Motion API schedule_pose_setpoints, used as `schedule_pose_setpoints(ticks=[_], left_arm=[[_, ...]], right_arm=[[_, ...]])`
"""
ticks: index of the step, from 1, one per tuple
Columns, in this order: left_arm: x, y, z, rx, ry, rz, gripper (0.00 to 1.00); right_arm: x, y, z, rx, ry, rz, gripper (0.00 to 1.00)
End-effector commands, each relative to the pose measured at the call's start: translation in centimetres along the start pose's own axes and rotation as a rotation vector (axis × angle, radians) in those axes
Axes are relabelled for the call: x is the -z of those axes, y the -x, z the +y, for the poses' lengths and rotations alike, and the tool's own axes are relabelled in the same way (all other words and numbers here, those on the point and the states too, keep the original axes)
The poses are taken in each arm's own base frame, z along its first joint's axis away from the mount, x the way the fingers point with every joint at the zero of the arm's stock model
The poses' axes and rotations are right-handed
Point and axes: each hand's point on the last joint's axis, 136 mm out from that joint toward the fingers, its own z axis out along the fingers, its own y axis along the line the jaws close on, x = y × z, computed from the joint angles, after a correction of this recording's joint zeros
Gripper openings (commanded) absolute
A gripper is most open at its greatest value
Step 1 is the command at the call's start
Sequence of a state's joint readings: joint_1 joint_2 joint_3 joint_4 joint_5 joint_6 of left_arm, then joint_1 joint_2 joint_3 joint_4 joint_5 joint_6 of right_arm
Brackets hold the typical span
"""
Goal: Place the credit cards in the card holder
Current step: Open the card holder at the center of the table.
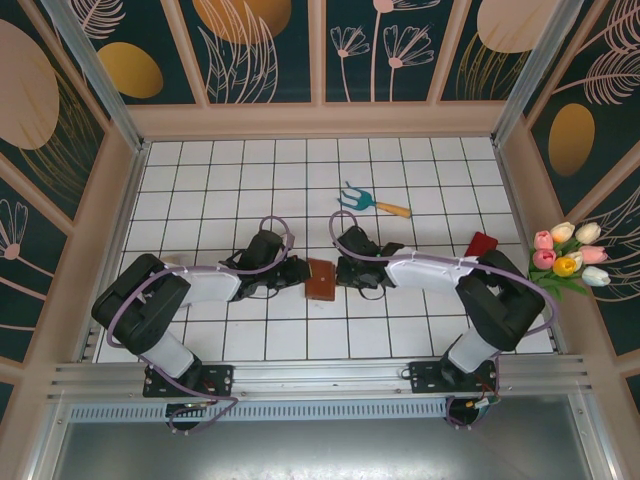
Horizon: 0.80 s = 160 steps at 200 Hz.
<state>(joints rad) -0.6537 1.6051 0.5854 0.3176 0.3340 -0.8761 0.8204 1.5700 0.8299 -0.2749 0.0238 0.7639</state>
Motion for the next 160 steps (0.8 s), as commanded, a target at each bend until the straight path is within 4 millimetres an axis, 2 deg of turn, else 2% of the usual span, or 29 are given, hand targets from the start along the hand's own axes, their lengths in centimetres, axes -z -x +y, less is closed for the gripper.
schedule_pose_setpoints(ticks=[1,14,46,60,70,92,160], left_arm=[[0.6,0.7,0.9,-0.012,0.072,-0.029,0.39],[1.1,1.0,0.8,-0.017,0.077,-0.049,0.52],[2.2,1.6,-0.6,-0.034,0.04,-0.07,0.65],[2.8,1.8,-1.5,-0.045,0.012,-0.08,0.75],[3.3,2.0,-1.9,-0.054,0.002,-0.097,0.78],[3.8,2.3,-1.9,-0.067,0.015,-0.116,0.8],[2.2,1.5,-1.0,-0.078,0.05,-0.04,0.77]], right_arm=[[3.0,2.0,3.3,0.014,0.163,-0.064,0.11],[4.2,2.2,4.6,0.027,0.238,-0.07,0.11],[5.6,2.3,6.4,0.045,0.339,-0.068,0.11],[6.2,2.4,7.2,0.049,0.384,-0.076,0.11],[6.4,2.5,7.6,0.047,0.41,-0.08,0.12],[6.5,2.5,8.0,0.045,0.429,-0.074,0.12],[6.5,2.6,8.2,0.044,0.445,-0.076,0.12]])
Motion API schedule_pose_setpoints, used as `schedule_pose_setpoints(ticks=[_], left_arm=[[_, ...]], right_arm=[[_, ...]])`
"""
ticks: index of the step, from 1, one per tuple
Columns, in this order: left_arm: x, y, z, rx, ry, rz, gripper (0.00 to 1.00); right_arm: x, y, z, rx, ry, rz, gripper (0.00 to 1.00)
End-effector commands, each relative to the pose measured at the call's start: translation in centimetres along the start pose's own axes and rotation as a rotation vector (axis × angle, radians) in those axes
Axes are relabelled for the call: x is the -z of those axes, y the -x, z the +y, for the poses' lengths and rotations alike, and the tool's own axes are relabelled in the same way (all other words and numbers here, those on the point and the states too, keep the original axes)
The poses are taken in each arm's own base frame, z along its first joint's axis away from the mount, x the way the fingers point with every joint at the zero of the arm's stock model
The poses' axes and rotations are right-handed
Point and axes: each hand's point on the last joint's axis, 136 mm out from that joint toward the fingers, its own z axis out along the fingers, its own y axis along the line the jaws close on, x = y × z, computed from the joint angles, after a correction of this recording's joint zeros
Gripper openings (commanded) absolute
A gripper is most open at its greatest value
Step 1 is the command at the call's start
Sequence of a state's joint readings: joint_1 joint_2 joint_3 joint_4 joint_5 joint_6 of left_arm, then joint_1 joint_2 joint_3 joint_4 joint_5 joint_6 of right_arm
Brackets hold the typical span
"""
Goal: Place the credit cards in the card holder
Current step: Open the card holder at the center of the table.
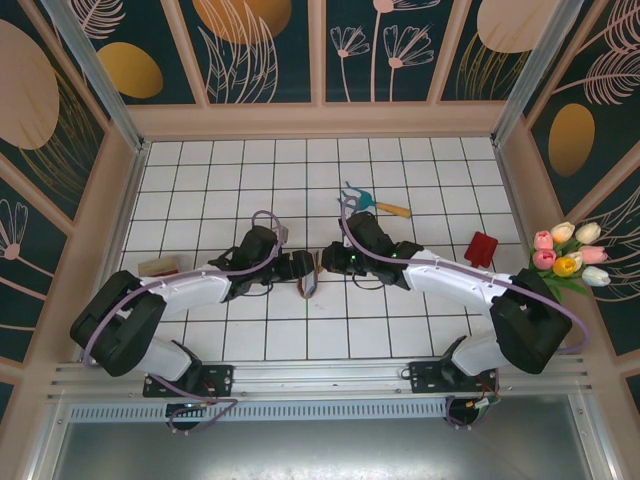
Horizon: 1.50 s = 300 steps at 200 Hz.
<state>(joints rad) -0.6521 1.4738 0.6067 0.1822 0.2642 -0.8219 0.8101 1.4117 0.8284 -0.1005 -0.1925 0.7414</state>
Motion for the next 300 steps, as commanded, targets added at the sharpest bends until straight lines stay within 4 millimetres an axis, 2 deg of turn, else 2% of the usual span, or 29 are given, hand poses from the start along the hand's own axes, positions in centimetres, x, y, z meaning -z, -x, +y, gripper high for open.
schedule_pose_setpoints(ticks=[1,55,98,118,141,167,183,202,209,233,263,300], left_arm=[[-0.4,0.2,0.0,-0.021,0.014,0.024,0.77],[-1.2,-0.4,0.2,-0.035,0.012,0.059,0.79],[-0.3,0.1,-0.5,-0.055,-0.015,0.024,0.81],[-0.2,0.3,0.2,-0.055,0.021,0.008,0.77],[0.0,0.5,1.5,-0.042,0.092,-0.014,0.65],[0.4,0.9,2.5,-0.043,0.149,-0.041,0.52],[0.4,0.8,2.8,-0.047,0.163,-0.038,0.45],[0.3,0.5,3.0,-0.049,0.163,-0.031,0.4],[0.2,0.4,3.0,-0.052,0.159,-0.024,0.34],[-0.4,-0.1,2.6,-0.057,0.124,0.007,0.28],[-1.1,-0.5,1.9,-0.055,0.08,0.039,0.35],[-1.2,-0.7,0.5,-0.076,0.008,0.064,0.44]], right_arm=[[0.4,0.5,1.0,0.003,0.061,-0.014,0.12],[0.4,0.4,1.1,-0.002,0.073,-0.011,0.12],[0.6,0.6,0.9,-0.011,0.067,-0.019,0.12],[0.9,0.8,1.3,-0.007,0.087,-0.025,0.12],[1.3,1.0,1.3,-0.008,0.08,-0.036,0.12],[1.4,1.0,-0.2,-0.03,0.03,-0.043,0.12],[1.3,0.9,-2.0,-0.062,-0.036,-0.041,0.12],[0.9,0.5,-4.3,-0.094,-0.118,-0.028,0.12],[0.7,0.3,-5.0,-0.101,-0.144,-0.024,0.12],[0.0,-0.4,-6.4,-0.116,-0.192,-0.007,0.13],[-0.8,-1.3,-9.0,-0.141,-0.288,0.005,0.14],[-1.5,-2.1,-11.0,-0.161,-0.347,0.014,0.14]])
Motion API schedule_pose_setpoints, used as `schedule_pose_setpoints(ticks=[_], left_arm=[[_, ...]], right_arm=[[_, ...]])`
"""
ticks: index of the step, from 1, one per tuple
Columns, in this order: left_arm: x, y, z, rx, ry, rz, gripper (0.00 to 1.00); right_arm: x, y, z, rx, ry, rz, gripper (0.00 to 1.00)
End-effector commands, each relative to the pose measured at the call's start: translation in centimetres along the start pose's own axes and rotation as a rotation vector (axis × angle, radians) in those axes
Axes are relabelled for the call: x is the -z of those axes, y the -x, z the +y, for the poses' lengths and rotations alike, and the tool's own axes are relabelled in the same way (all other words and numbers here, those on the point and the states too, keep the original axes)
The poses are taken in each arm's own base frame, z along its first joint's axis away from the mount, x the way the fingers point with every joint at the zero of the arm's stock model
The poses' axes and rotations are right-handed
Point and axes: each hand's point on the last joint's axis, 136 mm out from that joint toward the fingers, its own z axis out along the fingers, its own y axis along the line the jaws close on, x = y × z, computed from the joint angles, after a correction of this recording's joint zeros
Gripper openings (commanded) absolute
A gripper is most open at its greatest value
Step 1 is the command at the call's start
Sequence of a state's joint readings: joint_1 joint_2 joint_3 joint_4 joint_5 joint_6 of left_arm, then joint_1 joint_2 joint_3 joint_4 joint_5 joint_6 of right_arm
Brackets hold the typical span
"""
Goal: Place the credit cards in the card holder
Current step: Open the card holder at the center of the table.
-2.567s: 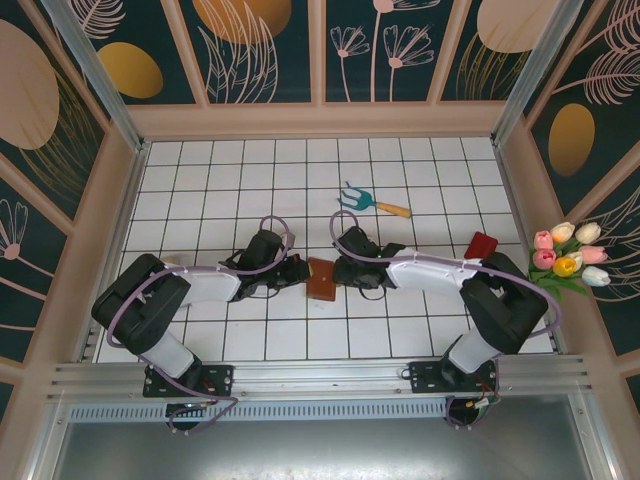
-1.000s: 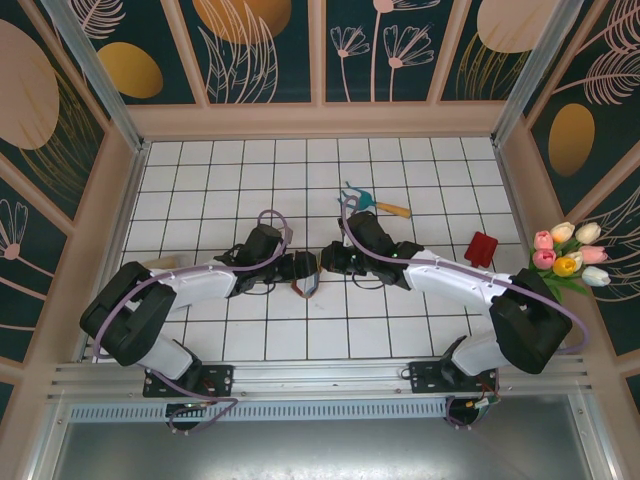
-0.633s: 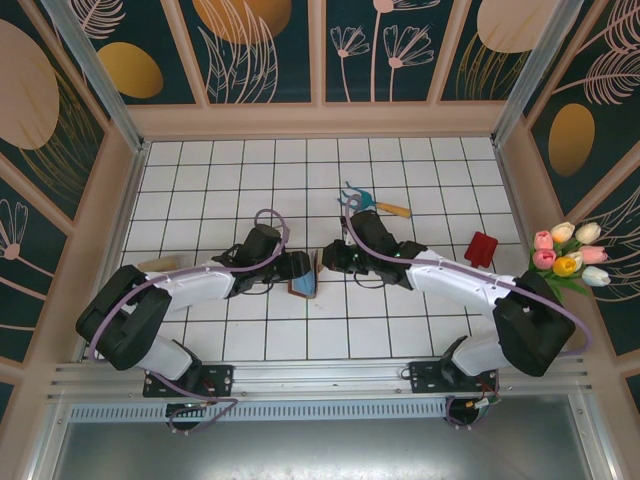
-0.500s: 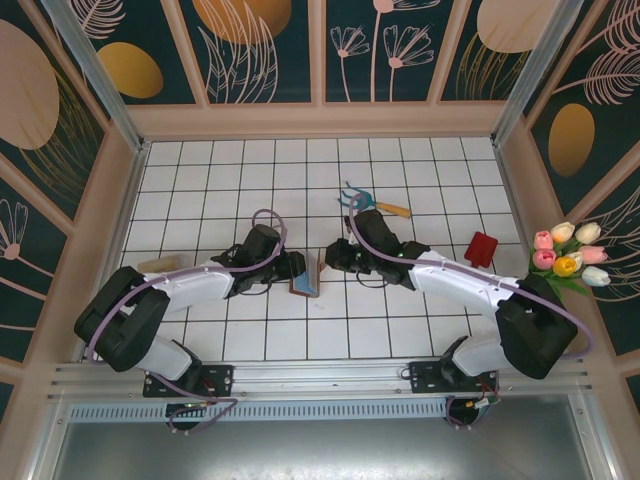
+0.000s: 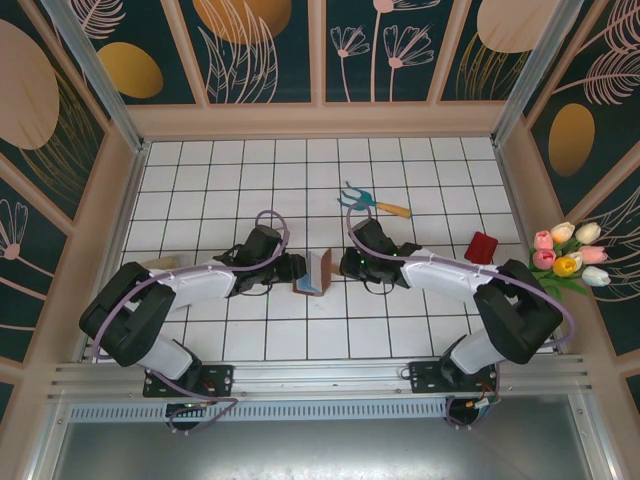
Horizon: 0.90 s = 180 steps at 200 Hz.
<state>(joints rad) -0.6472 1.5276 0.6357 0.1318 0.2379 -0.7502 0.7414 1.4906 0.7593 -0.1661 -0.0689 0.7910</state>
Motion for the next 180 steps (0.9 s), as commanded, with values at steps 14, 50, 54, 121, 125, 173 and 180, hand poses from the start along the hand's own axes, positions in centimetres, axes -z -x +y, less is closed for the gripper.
schedule_pose_setpoints(ticks=[14,50,54,121,125,173,180], left_arm=[[-0.5,-0.5,-1.5,-0.036,-0.084,0.045,0.49],[-1.3,-1.1,-1.4,-0.032,-0.086,0.09,0.61],[-1.4,-1.1,-1.3,-0.03,-0.077,0.094,0.6],[-0.5,-0.1,-1.6,-0.012,-0.075,0.037,0.25],[-0.5,0.0,-1.7,-0.009,-0.08,0.034,0.25],[-0.4,0.1,-2.0,0.041,-0.111,0.01,0.27],[-0.4,0.1,-2.0,0.048,-0.117,0.007,0.27]], right_arm=[[-1.0,-0.8,-2.8,-0.04,-0.088,0.009,0.14],[-1.0,-0.9,-2.9,-0.041,-0.07,0.002,0.16],[-1.0,-0.8,-2.9,-0.041,-0.069,0.0,0.19],[4.3,3.4,0.5,-0.056,0.018,-0.182,0.44],[4.7,3.6,1.0,-0.057,0.035,-0.193,0.46],[5.7,3.3,7.6,-0.012,0.305,-0.153,0.3],[4.9,2.8,7.7,-0.023,0.303,-0.125,0.26]])
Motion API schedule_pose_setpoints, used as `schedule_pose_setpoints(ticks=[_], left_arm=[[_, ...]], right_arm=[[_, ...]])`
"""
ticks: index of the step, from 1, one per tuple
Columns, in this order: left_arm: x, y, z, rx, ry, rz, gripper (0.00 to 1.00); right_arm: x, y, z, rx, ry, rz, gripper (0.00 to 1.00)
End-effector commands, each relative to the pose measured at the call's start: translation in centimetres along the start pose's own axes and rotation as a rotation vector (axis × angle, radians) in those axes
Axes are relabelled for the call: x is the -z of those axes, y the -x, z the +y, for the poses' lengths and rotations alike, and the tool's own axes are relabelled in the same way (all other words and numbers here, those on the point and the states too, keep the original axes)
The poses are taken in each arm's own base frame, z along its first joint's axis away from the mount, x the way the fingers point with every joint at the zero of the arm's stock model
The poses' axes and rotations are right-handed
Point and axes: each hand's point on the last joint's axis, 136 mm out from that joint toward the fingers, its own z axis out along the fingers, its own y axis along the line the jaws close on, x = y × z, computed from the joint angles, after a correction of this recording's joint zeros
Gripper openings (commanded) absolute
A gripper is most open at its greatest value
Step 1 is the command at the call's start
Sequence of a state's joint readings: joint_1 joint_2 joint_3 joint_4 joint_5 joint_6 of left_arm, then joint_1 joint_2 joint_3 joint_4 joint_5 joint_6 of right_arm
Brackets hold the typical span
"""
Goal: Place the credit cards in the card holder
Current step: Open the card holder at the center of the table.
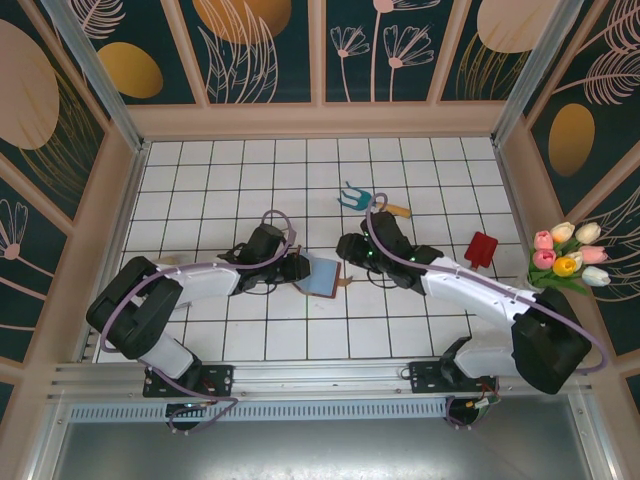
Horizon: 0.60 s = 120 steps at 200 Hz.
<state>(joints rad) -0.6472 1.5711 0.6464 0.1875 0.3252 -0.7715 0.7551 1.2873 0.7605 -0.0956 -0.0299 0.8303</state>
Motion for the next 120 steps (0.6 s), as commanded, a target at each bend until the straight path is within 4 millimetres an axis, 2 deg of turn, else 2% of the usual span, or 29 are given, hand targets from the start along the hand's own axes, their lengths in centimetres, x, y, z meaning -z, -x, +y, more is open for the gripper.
schedule_pose_setpoints(ticks=[1,18,54,88,120], left_arm=[[0.4,0.5,-0.7,0.031,-0.041,-0.039,0.27],[0.4,0.6,-0.7,0.053,-0.046,-0.05,0.28],[0.5,0.5,-0.4,0.101,-0.062,-0.077,0.29],[0.6,0.3,0.1,0.11,-0.053,-0.085,0.29],[1.0,0.3,0.6,0.117,-0.032,-0.104,0.33]], right_arm=[[-1.5,-1.2,2.6,-0.026,0.1,0.07,0.25],[-3.4,-2.2,1.7,-0.048,0.042,0.111,0.2],[-6.4,-4.8,1.6,-0.061,0.055,0.206,0.2],[-8.0,-6.7,2.0,-0.039,0.099,0.277,0.22],[-9.5,-8.2,0.0,0.003,-0.023,0.311,0.28]])
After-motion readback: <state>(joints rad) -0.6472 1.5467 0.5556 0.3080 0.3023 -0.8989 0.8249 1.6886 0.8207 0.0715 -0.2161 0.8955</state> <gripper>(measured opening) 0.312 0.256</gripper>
